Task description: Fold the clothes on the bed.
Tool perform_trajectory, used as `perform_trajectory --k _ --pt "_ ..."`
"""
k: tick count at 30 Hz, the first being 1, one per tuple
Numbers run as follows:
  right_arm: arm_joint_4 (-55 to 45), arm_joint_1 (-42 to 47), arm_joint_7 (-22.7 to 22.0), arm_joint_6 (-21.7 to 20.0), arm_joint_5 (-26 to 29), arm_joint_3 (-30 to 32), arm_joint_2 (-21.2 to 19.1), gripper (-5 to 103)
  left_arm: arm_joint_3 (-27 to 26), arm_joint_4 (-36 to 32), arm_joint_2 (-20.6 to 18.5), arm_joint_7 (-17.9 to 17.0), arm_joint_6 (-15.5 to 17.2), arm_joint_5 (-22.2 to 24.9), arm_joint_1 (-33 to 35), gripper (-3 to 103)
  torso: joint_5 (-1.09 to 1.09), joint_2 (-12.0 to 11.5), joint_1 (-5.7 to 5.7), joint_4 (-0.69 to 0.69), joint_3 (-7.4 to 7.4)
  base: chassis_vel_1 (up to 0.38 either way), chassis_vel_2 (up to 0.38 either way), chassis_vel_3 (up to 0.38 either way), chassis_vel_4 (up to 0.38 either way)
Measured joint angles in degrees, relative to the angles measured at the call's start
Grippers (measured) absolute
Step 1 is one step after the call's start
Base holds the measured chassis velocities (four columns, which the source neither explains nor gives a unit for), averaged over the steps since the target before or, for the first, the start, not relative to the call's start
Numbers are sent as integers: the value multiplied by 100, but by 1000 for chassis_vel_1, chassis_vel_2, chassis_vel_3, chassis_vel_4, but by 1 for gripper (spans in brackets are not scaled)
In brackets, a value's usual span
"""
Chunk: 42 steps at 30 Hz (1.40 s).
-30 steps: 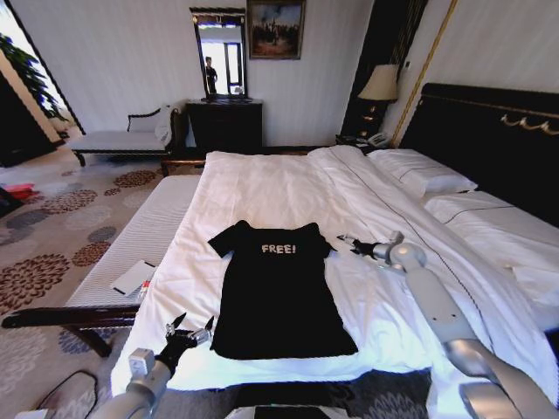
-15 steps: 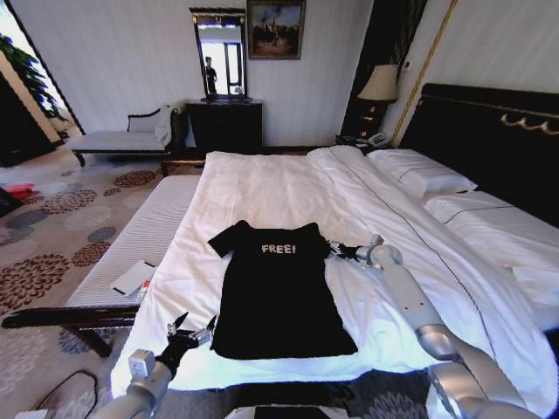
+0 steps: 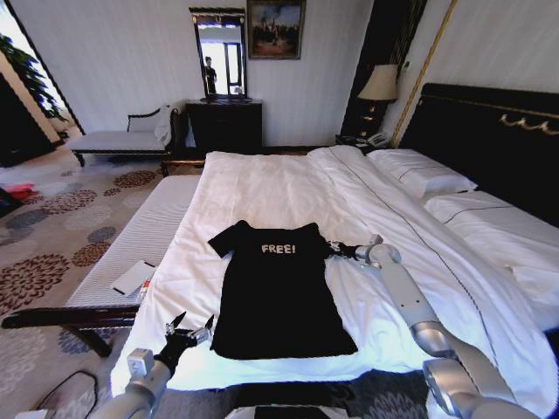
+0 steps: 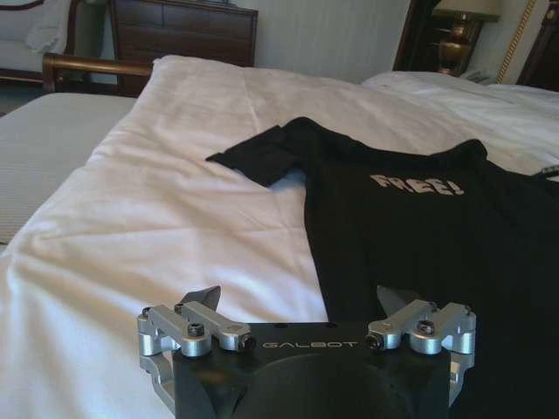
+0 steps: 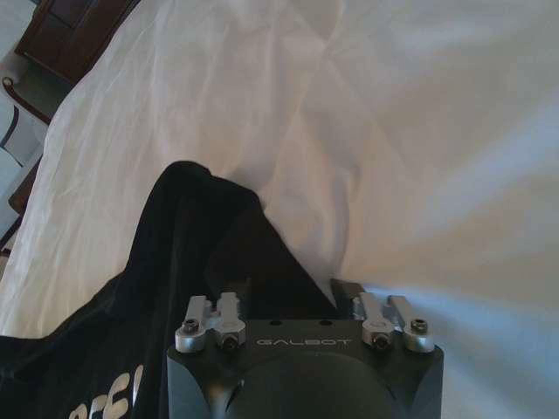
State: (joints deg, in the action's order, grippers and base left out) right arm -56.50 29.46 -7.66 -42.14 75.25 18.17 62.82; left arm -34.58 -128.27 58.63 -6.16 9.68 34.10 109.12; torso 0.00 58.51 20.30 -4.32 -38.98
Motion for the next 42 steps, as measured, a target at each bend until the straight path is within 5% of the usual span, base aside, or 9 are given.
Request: perform_trajectory --k 4,6,12,16,28,36,42 --pt "-42 44 -3 0 -61 -35 19 33 -102 33 5 3 0 81 -2 100 0 0 0 0 0 0 0 0 0" --pt "-52 57 -3 1 -70 -38 20 33 -105 48 10 4 0 90 -9 100 0 0 0 1 0 0 0 0 0" --pt "-77 81 19 0 -136 -55 -31 6 -96 103 26 7 -2 100 -47 100 0 0 0 0 0 0 0 0 0" --pt "-91 79 83 5 -227 -92 -112 1 -95 126 24 7 -5 124 -76 100 0 0 0 -1 0 0 0 0 0" --pt "-373 -37 319 562 -696 -299 -399 0 -93 193 58 15 -30 160 -113 100 0 0 0 0 0 0 0 0 0" --pt "-1043 164 12 243 -255 -225 -552 -3 -74 198 52 31 -34 157 -119 100 3 0 0 1 0 0 0 0 0" --pt "-1507 474 -647 9 436 222 -541 24 -55 192 42 38 -34 139 -104 100 0 0 0 0 0 0 0 0 0"
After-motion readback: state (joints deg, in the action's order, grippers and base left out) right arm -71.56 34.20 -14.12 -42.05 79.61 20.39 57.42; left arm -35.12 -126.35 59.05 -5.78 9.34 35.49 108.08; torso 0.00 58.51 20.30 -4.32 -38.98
